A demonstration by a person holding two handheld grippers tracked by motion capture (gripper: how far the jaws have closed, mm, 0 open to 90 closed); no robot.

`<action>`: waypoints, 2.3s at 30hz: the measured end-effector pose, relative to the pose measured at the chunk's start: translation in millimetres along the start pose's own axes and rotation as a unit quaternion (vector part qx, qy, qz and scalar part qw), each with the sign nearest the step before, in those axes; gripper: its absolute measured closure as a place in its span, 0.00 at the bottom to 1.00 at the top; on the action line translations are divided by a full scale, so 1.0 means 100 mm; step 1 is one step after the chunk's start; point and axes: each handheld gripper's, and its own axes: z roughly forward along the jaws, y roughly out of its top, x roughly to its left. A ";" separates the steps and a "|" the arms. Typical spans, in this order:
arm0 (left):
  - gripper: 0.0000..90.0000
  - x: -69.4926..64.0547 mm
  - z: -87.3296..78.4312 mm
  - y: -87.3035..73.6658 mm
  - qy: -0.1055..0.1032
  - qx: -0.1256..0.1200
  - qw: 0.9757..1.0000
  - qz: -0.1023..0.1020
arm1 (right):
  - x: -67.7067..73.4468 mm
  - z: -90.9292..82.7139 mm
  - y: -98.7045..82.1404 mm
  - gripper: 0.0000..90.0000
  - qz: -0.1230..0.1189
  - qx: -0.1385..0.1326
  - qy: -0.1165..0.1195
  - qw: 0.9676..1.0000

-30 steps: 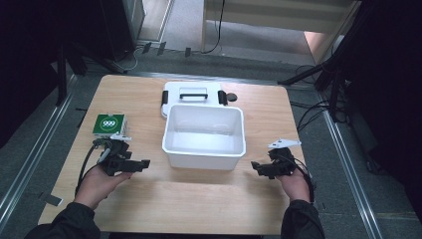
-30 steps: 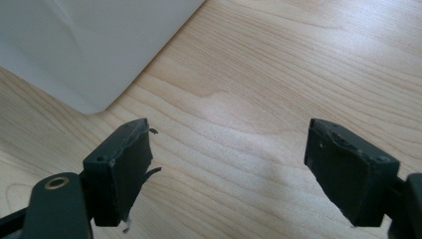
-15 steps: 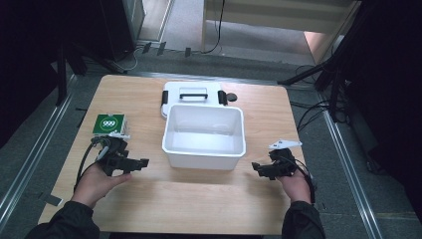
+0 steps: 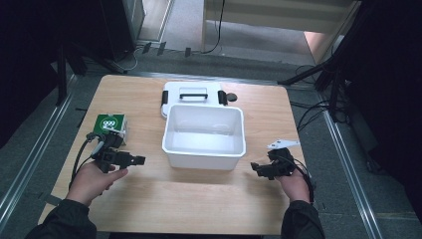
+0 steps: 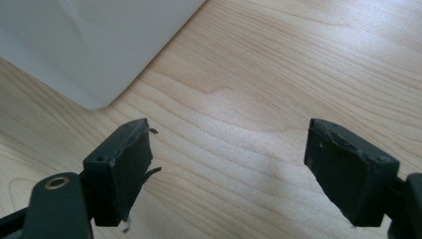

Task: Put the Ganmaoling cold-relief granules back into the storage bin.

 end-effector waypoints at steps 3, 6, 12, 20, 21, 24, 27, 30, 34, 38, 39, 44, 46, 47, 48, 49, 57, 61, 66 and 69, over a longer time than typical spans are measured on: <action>0.33 -0.02 -0.07 0.06 0.009 0.004 1.000 0.008 | -0.01 0.01 -0.01 0.21 -0.002 0.001 0.001 1.000; 0.33 -0.03 -0.11 0.11 0.012 0.008 1.000 0.010 | -0.01 0.01 -0.01 0.21 -0.002 0.003 0.001 1.000; 0.32 -0.04 -0.26 0.28 0.016 0.016 1.000 0.004 | 0.00 0.01 0.00 0.21 -0.002 0.002 0.004 1.000; 0.28 0.03 -0.43 0.48 0.033 0.021 0.999 -0.002 | 0.01 0.01 0.01 0.21 -0.001 0.001 0.006 1.000; 0.28 0.03 -0.44 0.50 0.035 0.020 0.999 -0.009 | 0.01 0.01 0.01 0.21 -0.001 0.001 0.006 1.000; 0.27 0.04 -0.51 0.59 0.050 0.025 0.998 -0.008 | 0.00 0.01 0.01 0.21 -0.001 0.000 0.007 1.000; 0.24 0.07 -0.56 0.67 0.061 0.029 0.998 -0.006 | 0.00 0.01 0.01 0.21 -0.003 -0.001 0.007 1.000; 0.23 0.10 -0.59 0.73 0.068 0.031 0.997 -0.010 | 0.01 0.01 0.01 0.21 -0.001 -0.002 0.007 1.000; 0.21 0.17 -0.65 0.81 0.075 0.031 0.997 -0.021 | 0.00 0.01 0.01 0.21 -0.004 -0.004 0.007 1.000; 0.19 0.26 -0.68 0.89 0.081 0.034 0.996 -0.030 | 0.01 0.01 0.01 0.21 -0.004 -0.004 0.008 1.000; 0.19 0.28 -0.68 0.92 0.084 0.036 0.995 -0.032 | 0.01 0.01 0.01 0.21 -0.004 -0.004 0.008 1.000; 0.16 0.41 -0.64 1.03 0.094 0.050 0.993 -0.052 | 0.01 0.01 0.01 0.21 -0.004 -0.005 0.009 1.000; 0.16 0.43 -0.62 1.05 0.100 0.051 0.992 -0.056 | 0.01 0.01 0.02 0.21 -0.004 -0.005 0.010 1.000; 0.15 0.47 -0.60 1.08 0.107 0.057 0.991 -0.061 | 0.01 0.01 0.02 0.21 -0.006 -0.005 0.010 1.000; 0.15 0.50 -0.59 1.10 0.110 0.060 0.990 -0.065 | 0.01 0.01 0.02 0.21 -0.006 -0.005 0.010 1.000; 0.15 0.54 -0.57 1.12 0.114 0.065 0.989 -0.072 | 0.01 0.01 0.02 0.21 -0.006 -0.005 0.010 1.000; 0.13 0.80 -0.40 1.25 0.133 0.102 0.980 -0.110 | 0.01 0.01 0.02 0.21 -0.005 -0.005 0.011 1.000; 0.09 0.90 -0.28 1.29 0.133 0.117 0.977 -0.121 | 0.01 0.01 0.01 0.21 -0.005 -0.006 0.011 1.000; 0.00 0.99 -0.16 1.32 0.148 0.131 0.972 -0.125 | 0.01 0.00 0.01 0.21 -0.006 -0.007 0.010 1.000; 0.00 1.02 -0.09 1.32 0.148 0.132 0.972 -0.127 | 0.01 0.00 0.01 0.21 -0.006 -0.007 0.011 1.000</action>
